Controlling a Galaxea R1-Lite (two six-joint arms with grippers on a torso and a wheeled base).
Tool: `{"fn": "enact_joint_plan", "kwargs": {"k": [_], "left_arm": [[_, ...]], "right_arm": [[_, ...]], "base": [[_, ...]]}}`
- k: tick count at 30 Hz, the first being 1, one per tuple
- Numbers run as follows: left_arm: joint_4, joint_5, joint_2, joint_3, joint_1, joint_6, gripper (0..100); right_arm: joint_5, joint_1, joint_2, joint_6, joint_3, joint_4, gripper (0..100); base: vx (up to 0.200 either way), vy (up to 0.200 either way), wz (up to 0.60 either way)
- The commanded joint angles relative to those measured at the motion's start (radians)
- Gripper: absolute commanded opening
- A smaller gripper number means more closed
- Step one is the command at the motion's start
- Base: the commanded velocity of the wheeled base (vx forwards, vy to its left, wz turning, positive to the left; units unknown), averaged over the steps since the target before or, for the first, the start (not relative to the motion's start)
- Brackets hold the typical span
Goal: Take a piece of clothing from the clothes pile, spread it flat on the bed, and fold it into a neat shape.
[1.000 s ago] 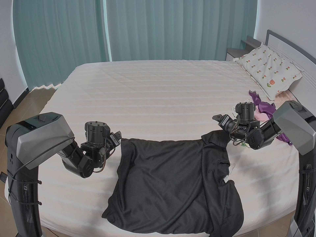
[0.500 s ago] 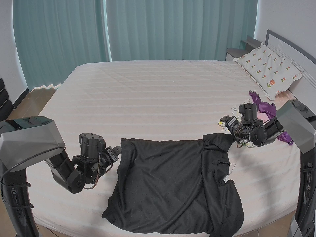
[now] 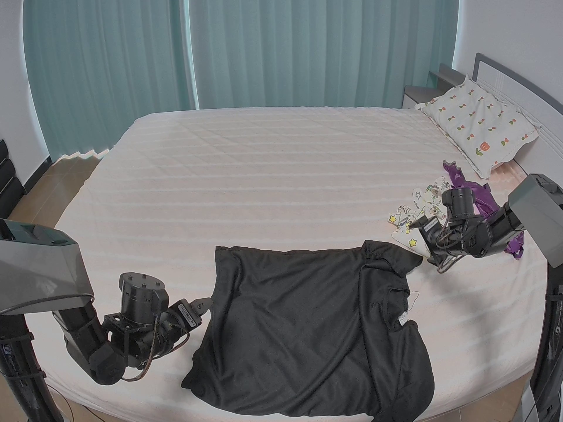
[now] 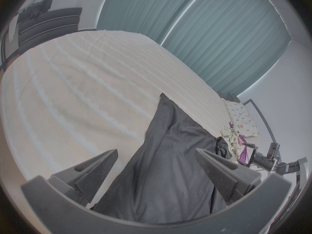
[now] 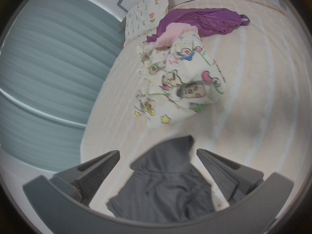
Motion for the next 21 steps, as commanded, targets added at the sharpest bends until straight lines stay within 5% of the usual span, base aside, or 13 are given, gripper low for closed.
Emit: {"fn": "enact_joint_plan", "kwargs": {"k": [1, 11, 15, 21], "left_arm": [[-0.018, -0.035, -0.022, 0.093, -0.008, -0.023, 100], [-0.02, -0.065, 0.001, 0.219, -0.066, -0.017, 100], [-0.021, -0.064, 0.027, 0.225, -0.092, -0.017, 100], [-0.021, -0.065, 0.041, 0.219, -0.094, -0.023, 100]], "right_arm": [[0.019, -0.016, -0.087, -0.15, 0.216, -0.068, 100], [0.101, -0.001, -0.199, -0.184, 0.71, -0.555, 100], [0.197, -0.002, -0.231, -0.181, 0.886, -0.714, 100], [0.223, 0.001, -0.285, -0.182, 0.977, -0.795, 100]], "base": [[0.0, 0.0, 0.0], [0.0, 0.0, 0.0], [0.0, 0.0, 0.0], [0.0, 0.0, 0.0]]}}
